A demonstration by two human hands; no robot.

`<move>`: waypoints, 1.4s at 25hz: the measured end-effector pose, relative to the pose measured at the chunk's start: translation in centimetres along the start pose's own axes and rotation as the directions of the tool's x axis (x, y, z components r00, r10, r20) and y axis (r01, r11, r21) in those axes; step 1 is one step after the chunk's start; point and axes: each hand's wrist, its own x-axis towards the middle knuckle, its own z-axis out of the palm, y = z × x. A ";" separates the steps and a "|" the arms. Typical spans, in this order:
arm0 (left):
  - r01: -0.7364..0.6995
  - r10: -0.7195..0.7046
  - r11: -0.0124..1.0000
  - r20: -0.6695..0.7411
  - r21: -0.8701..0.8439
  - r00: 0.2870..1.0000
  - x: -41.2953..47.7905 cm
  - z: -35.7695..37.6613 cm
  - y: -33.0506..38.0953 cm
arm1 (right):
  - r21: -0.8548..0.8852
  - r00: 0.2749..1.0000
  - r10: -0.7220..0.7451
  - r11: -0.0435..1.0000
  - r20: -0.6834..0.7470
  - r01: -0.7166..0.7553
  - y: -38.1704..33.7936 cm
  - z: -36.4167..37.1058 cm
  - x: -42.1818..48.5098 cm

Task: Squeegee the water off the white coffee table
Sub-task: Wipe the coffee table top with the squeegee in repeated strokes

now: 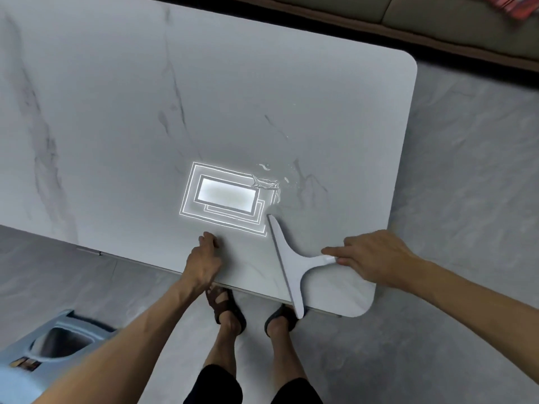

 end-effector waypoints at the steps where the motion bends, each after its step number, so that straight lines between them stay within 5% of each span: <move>1: 0.047 -0.051 0.997 -0.057 -0.068 0.997 0.0 -0.5 -0.2 | 0.050 0.997 -0.049 0.998 0.053 0.046 -1.7 0.8 1.5; 4: 0.136 -0.169 0.978 -0.215 -0.158 0.962 0.0 -1.6 -1.3 | 0.183 0.945 -0.150 0.978 0.289 0.100 -6.7 2.0 7.5; 10: 0.138 -0.165 0.977 -0.168 -0.161 0.972 0.4 -2.0 -2.5 | 0.170 0.952 -0.106 0.984 0.288 0.058 -7.2 0.7 13.9; 15: 0.075 -0.098 0.984 -0.134 -0.164 0.986 1.7 -1.9 0.4 | 0.167 0.973 0.153 0.969 0.175 -0.183 0.5 -2.6 13.3; 25: -0.039 0.022 0.981 -0.091 -0.192 0.996 4.4 -1.4 6.7 | 0.171 0.841 0.533 0.823 0.093 -0.541 6.7 -4.5 3.0; 30: -0.122 0.099 0.969 -0.115 -0.215 0.988 7.1 -3.2 9.8 | 0.551 0.706 0.703 0.557 0.084 -0.621 9.0 -7.8 6.5; 35: -0.295 0.317 0.947 -0.211 0.130 0.925 11.7 -4.9 9.9 | 0.775 0.509 0.850 0.231 0.133 -0.588 13.1 -11.5 19.4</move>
